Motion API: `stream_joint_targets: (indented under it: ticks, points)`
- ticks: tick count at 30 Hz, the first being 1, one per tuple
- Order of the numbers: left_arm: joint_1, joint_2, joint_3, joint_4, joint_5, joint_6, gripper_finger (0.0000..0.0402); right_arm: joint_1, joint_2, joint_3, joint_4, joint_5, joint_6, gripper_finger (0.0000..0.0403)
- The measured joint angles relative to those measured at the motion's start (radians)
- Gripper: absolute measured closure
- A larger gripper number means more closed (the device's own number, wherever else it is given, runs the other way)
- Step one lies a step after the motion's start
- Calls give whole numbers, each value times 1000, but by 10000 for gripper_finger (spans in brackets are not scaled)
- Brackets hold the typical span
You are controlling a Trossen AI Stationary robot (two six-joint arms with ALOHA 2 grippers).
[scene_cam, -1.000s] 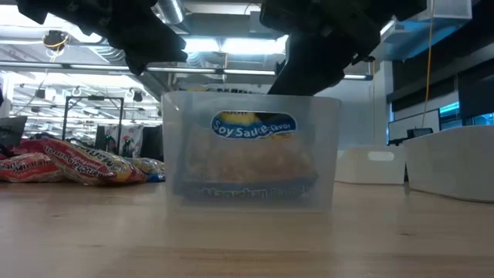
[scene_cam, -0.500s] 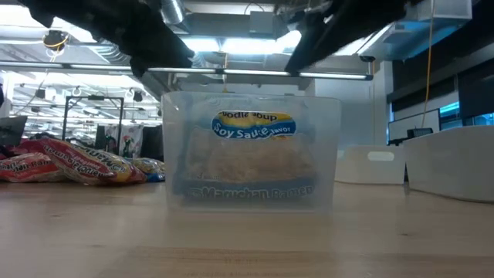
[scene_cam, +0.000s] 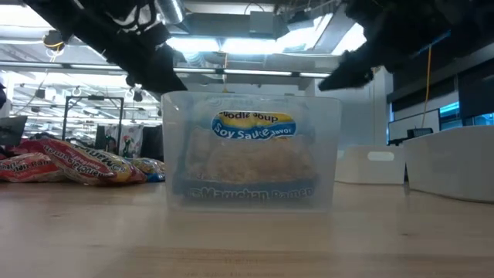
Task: Sort Maruchan noodles
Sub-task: Put the blue noodle pack into the transparent bin
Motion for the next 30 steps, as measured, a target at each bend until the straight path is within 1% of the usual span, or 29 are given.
stream_joint_targets:
  ticks: [2, 4, 7, 9, 10, 12, 15, 20, 24, 30]
  points:
    - [23, 10, 1, -25, -7, -12, 228, 8, 2, -41, 35, -20, 62, 104]
    - [69, 14, 1, -77, 28, -81, 228, 22, 11, -64, 59, -16, 107, 104]
    - [179, 13, 1, -162, 176, -198, 228, 55, 15, -88, 83, 19, 135, 104]
    - [256, 14, 1, -227, 278, -251, 228, 73, 15, -92, 93, 53, 135, 104]
    - [293, 14, 1, -253, 312, -275, 229, 79, 15, -92, 96, 70, 135, 104]
    - [355, 14, 1, -315, 353, -305, 230, 87, 15, -92, 97, 95, 133, 104]
    - [435, 14, 1, -397, 404, -345, 231, 86, 15, -92, 101, 97, 126, 104]
    - [522, 51, 1, -482, 533, -343, 231, 86, 17, -92, 102, 98, 101, 104]
    - [555, 98, 1, -469, 578, -289, 231, 86, 24, -93, 104, 96, 95, 104]
    - [620, 133, 1, -441, 747, -240, 222, 86, 27, -94, 99, 96, 77, 104]
